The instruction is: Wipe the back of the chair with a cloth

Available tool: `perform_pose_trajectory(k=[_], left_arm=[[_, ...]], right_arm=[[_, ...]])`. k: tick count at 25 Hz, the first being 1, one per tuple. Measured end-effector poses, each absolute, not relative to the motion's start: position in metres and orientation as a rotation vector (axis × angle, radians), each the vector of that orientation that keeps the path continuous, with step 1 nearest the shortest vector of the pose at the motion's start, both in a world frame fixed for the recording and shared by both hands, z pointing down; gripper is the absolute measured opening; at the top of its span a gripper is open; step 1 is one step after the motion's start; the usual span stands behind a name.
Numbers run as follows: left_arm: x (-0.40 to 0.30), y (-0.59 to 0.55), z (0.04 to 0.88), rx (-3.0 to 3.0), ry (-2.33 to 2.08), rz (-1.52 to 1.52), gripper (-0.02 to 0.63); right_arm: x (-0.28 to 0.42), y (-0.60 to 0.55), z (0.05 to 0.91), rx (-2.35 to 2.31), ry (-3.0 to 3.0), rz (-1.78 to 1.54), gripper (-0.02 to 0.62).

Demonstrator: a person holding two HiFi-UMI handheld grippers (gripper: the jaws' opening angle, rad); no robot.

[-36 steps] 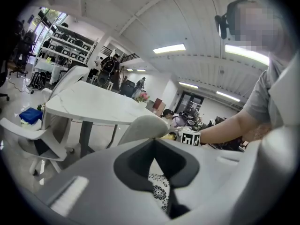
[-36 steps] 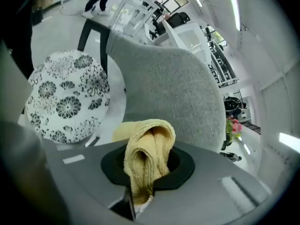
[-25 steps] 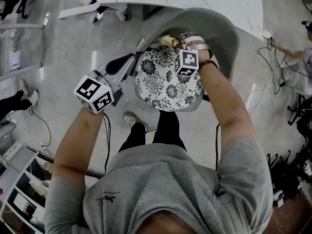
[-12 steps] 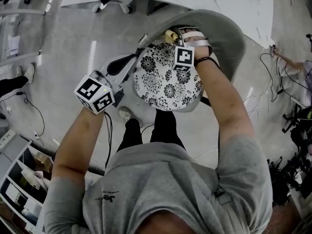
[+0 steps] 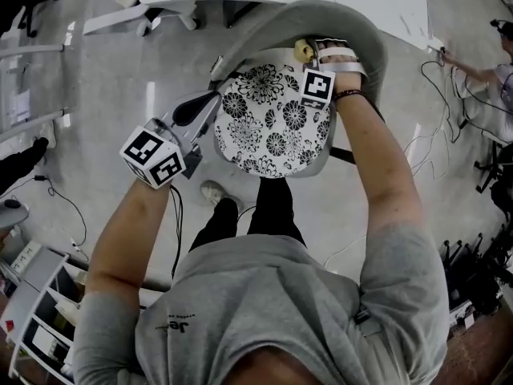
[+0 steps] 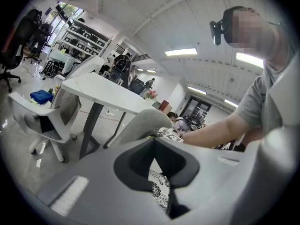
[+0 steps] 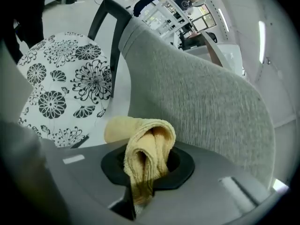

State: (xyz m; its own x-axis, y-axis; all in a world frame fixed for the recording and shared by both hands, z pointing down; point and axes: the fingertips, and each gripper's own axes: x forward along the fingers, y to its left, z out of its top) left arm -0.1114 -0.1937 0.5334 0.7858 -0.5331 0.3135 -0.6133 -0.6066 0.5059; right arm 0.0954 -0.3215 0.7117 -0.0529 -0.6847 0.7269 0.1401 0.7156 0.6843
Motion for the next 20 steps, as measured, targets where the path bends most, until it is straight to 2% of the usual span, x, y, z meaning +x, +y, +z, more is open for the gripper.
perform_pose_trajectory(k=[8,20], left_arm=[[-0.085,-0.187,0.523,2.424,-0.74,0.18,0.058],[-0.09,-0.165,0.514,2.467,-0.668,0.201,0.058]], right_arm=[[0.177,-0.298,0.696,0.556,-1.333,-0.614,0.052],[0.245,-0.247,0.674,0.643,-1.208,-0.45,0.052]])
